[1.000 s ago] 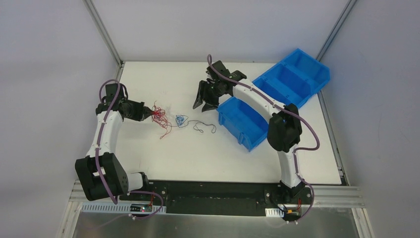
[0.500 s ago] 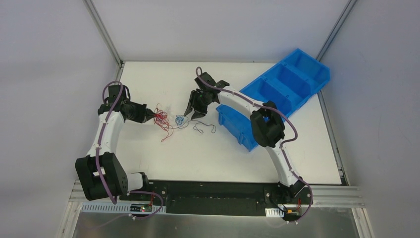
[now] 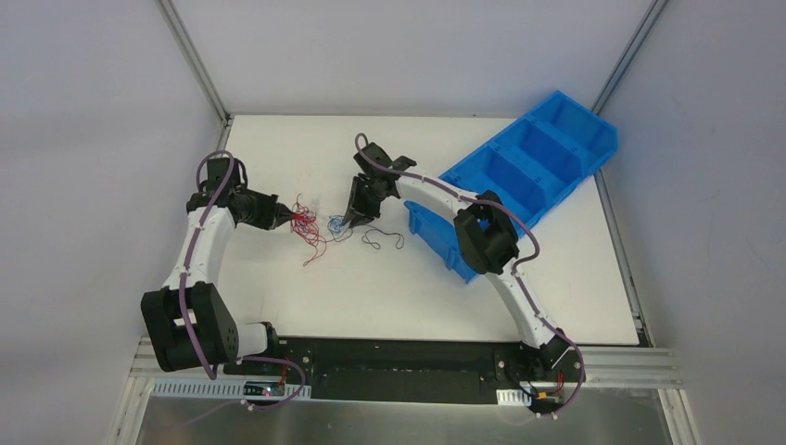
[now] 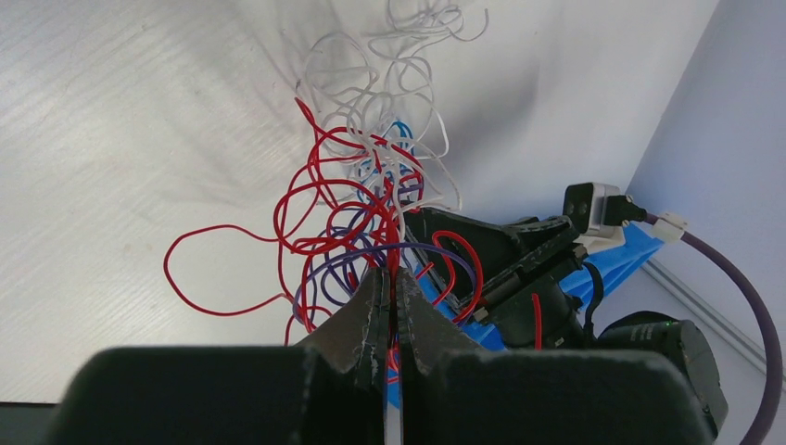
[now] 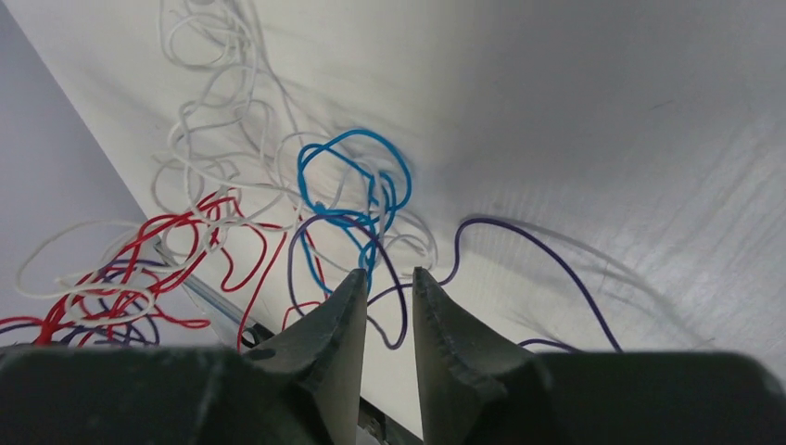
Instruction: Untangle the cables
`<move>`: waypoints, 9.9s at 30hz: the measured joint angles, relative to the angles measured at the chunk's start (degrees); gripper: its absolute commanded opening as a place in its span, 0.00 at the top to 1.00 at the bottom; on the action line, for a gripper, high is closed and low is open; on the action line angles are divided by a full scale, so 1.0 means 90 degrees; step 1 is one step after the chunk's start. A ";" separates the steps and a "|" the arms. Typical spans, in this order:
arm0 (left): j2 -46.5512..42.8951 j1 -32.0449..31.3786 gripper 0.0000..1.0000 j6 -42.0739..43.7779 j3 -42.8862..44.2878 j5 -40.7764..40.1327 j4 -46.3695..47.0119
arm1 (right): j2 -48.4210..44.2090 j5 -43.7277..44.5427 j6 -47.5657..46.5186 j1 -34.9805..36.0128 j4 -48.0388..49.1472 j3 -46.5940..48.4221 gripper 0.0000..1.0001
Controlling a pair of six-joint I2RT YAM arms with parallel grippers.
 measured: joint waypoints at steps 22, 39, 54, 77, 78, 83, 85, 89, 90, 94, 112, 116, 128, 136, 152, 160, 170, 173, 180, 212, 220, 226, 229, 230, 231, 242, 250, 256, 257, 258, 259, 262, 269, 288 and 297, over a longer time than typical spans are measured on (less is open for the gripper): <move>0.0002 0.0068 1.00 0.0233 0.0051 -0.0175 -0.0233 | -0.0682 0.1365 -0.0962 0.0017 -0.0634 0.0561 1.00; 0.0430 0.0386 0.51 0.0328 -0.0197 -0.0398 -0.0391 | -0.4257 0.1418 -0.1103 -0.0044 0.0797 0.1375 1.00; 0.0488 0.0051 0.15 0.0505 0.0488 0.0503 0.0389 | -0.4068 0.1260 -0.1049 -0.0600 0.0503 0.2004 1.00; 0.1013 -0.0707 0.14 0.0304 0.2011 0.1122 0.0687 | -0.3837 0.1263 -0.0855 -0.6188 0.0046 0.1494 1.00; 0.1013 -0.0707 0.14 0.0304 0.2011 0.1124 0.0687 | -0.3670 0.1222 -0.0814 -0.6305 0.0092 0.1494 1.00; 0.1025 -0.0707 0.14 0.0306 0.2011 0.1127 0.0687 | -0.2766 0.1073 -0.0653 -0.6620 0.0233 0.1547 1.00; 0.1047 -0.0707 0.14 0.0308 0.2011 0.1124 0.0690 | -0.2441 0.1044 -0.0607 -0.6669 0.0253 0.1564 1.00; 0.1107 -0.0707 0.14 0.0316 0.2011 0.1124 0.0690 | -0.2062 0.0988 -0.0461 -0.6686 0.0389 0.1566 1.00; 0.1122 -0.0707 0.14 0.0316 0.2011 0.1124 0.0690 | -0.1999 0.0984 -0.0425 -0.6693 0.0454 0.1581 1.00; 0.1195 -0.0704 0.14 0.0321 0.2011 0.1124 0.0690 | -0.1834 0.0884 -0.0160 -0.6720 0.0695 0.1778 1.00; 0.1569 -0.0704 0.15 0.0323 0.2011 0.1132 0.0690 | -0.1656 0.0537 0.1037 -0.7106 0.1931 0.2565 1.00; 0.1569 -0.0704 0.15 0.0325 0.2011 0.1134 0.0690 | -0.1639 0.0583 0.0867 -0.7140 0.1960 0.2193 1.00; 0.1569 -0.0702 0.15 0.0323 0.2008 0.1129 0.0690 | -0.1557 0.1800 0.0112 -0.7142 0.1358 0.1219 1.00; 0.1569 -0.0702 0.14 0.0323 0.1972 0.1115 0.0695 | -0.1554 0.2516 -0.0187 -0.7142 0.0889 0.1188 0.40; 0.1596 -0.0702 0.29 0.1081 0.1088 0.1110 0.0355 | -0.2368 0.1270 -0.0483 -0.6297 0.0279 0.0192 0.25; 0.1974 -0.0707 0.39 0.1773 0.0911 0.0855 0.0032 | -0.3230 0.0386 -0.0957 -0.3546 -0.0168 -0.0068 0.33; 0.3031 -0.0804 0.32 0.2344 0.0952 0.0641 -0.0002 | -0.3007 -0.0027 -0.1336 -0.0848 -0.0969 -0.0423 0.31; 0.3427 -0.0884 0.43 0.2429 0.1083 0.0656 0.0019 | -0.2671 0.0085 -0.1486 -0.0624 -0.1190 -0.0372 0.30; 0.3725 -0.0884 0.78 0.2472 0.1178 0.0840 0.0192 | -0.1741 0.0206 -0.1746 -0.0301 -0.1350 -0.0357 0.37; 0.3682 -0.0882 0.94 0.2446 0.1069 0.0998 0.0311 | -0.0075 0.0420 -0.1554 0.0398 -0.0612 0.0396 0.71; 0.3623 -0.0882 0.93 0.2446 0.1069 0.1001 0.0311 | 0.0095 0.0364 -0.1389 0.0401 -0.0461 0.0670 1.00; 0.3565 -0.0850 0.63 0.2446 0.1030 0.1005 0.0347 | 0.0107 0.0350 -0.1370 0.0401 -0.0481 0.0789 1.00; 0.3339 -0.0661 0.46 0.2448 0.0869 0.1158 0.0398 | 0.0019 0.0357 -0.1426 0.0401 -0.0542 0.0794 1.00; 0.3232 -0.0561 0.41 0.2433 0.0804 0.1205 0.0440 | -0.0051 0.0359 -0.1445 0.0401 -0.0561 0.0770 1.00; 0.3075 -0.0403 0.37 0.2429 0.0721 0.1297 0.0500 | -0.0172 0.0357 -0.1464 0.0398 -0.0571 0.0704 1.00; 0.1375 0.0386 0.05 0.1695 0.0364 0.2227 0.2021 | -0.1562 -0.0355 -0.1518 0.0362 -0.0515 0.0612 1.00; 0.1710 -0.0369 0.14 0.1586 0.0313 0.2489 0.2414 | -0.1566 -0.0641 -0.1581 0.0418 -0.0692 0.1122 1.00; 0.2426 -0.1166 0.56 0.1647 -0.0024 0.2460 0.2574 | -0.1591 -0.0680 -0.1554 0.0415 -0.0661 0.2501 1.00; 0.2521 -0.1175 0.66 0.1644 -0.0136 0.2458 0.2591 | -0.1634 -0.0678 -0.1537 0.0413 -0.0619 0.2579 1.00; 0.2591 -0.1168 0.77 0.1632 -0.0228 0.2446 0.2606 | -0.1698 -0.0675 -0.1503 0.0398 -0.0585 0.2608 1.00; 0.2654 -0.1156 0.90 0.1649 -0.0340 0.2436 0.2623 | -0.1778 -0.0670 -0.1457 0.0384 -0.0568 0.2608 1.00; 0.2732 -0.1115 1.00 0.1644 -0.0527 0.2421 0.2640 | -0.1936 -0.0656 -0.1331 0.0330 -0.0486 0.2608 1.00; 0.2873 -0.0976 1.00 0.1586 -0.0619 0.2108 0.2710 | -0.2458 -0.0493 -0.0952 -0.0015 -0.0143 0.2608 1.00; 0.2492 0.0653 0.93 0.1549 -0.0687 0.1348 0.1447 | -0.4048 -0.0153 0.0175 -0.2557 0.0068 0.2344 1.00; 0.2650 0.0979 0.91 0.1836 -0.0566 0.0950 0.1037 | -0.5413 -0.0029 0.0765 -0.3662 0.1457 0.2623 1.00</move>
